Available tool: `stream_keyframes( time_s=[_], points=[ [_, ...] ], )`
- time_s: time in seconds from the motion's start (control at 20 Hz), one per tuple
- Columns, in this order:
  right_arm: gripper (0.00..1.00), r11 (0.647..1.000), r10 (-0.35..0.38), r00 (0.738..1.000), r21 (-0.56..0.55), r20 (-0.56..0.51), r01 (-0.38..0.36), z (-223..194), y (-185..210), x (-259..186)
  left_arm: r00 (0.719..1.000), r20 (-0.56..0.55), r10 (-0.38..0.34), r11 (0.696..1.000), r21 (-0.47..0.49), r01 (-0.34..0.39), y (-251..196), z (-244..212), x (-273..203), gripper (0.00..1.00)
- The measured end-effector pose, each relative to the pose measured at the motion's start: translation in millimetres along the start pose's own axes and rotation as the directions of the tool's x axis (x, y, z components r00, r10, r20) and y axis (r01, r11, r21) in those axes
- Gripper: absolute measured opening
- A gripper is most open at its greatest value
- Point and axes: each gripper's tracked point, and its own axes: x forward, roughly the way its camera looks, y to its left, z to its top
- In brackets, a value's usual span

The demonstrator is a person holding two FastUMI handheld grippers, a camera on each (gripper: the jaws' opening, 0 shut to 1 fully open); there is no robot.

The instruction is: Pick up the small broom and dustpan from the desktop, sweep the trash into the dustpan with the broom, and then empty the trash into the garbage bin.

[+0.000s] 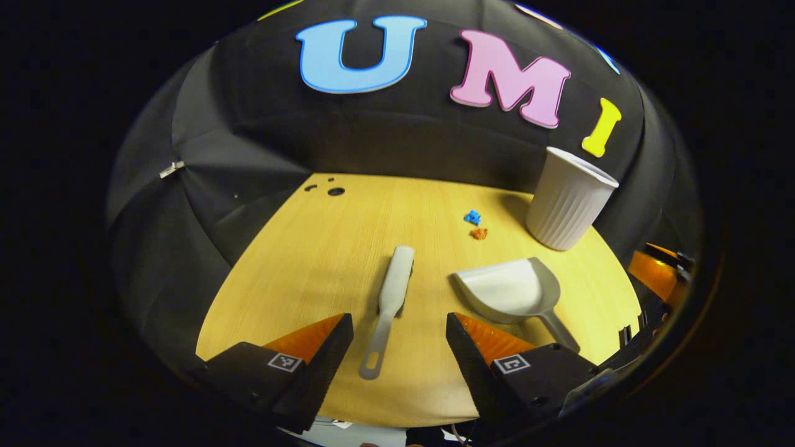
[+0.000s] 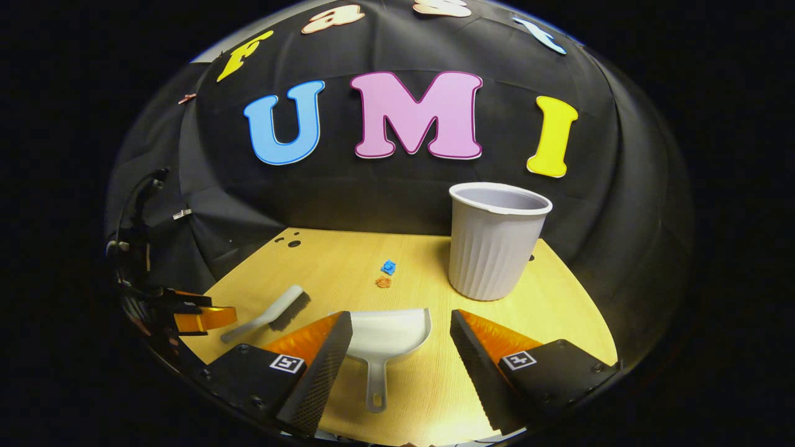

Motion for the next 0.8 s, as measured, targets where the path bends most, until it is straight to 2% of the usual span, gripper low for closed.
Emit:
stream_keyframes(
  time_s=[0.2,0.4,0.65,0.75,0.8],
  points=[
    [0.99,1.000,-0.015,0.997,-0.008,-0.077,0.014,-31.6,8.2,-4.6,0.989,-0.150,-0.011,0.998,0.053,0.019,13.5,-20.8,43.0,0.96],
    [0.99,0.999,-0.032,0.985,0.016,-0.171,0.035,-63.8,8.7,-10.7,0.955,-0.294,-0.032,0.995,0.082,0.059,14.0,-41.7,80.8,0.96],
    [0.99,0.997,-0.047,0.972,0.056,-0.230,0.062,-87.7,9.5,-10.2,0.926,-0.376,-0.027,0.987,0.134,0.083,16.9,-54.3,108.4,0.96],
    [0.99,0.995,-0.046,0.966,0.072,-0.253,0.066,-97.0,12.1,-7.5,0.917,-0.398,-0.033,0.988,0.124,0.089,16.7,-58.6,115.3,0.93],
    [0.99,0.994,-0.044,0.963,0.082,-0.265,0.068,-100.7,13.2,-6.8,0.917,-0.398,-0.031,0.990,0.117,0.084,18.1,-60.2,118.1,0.88]
  ],
)
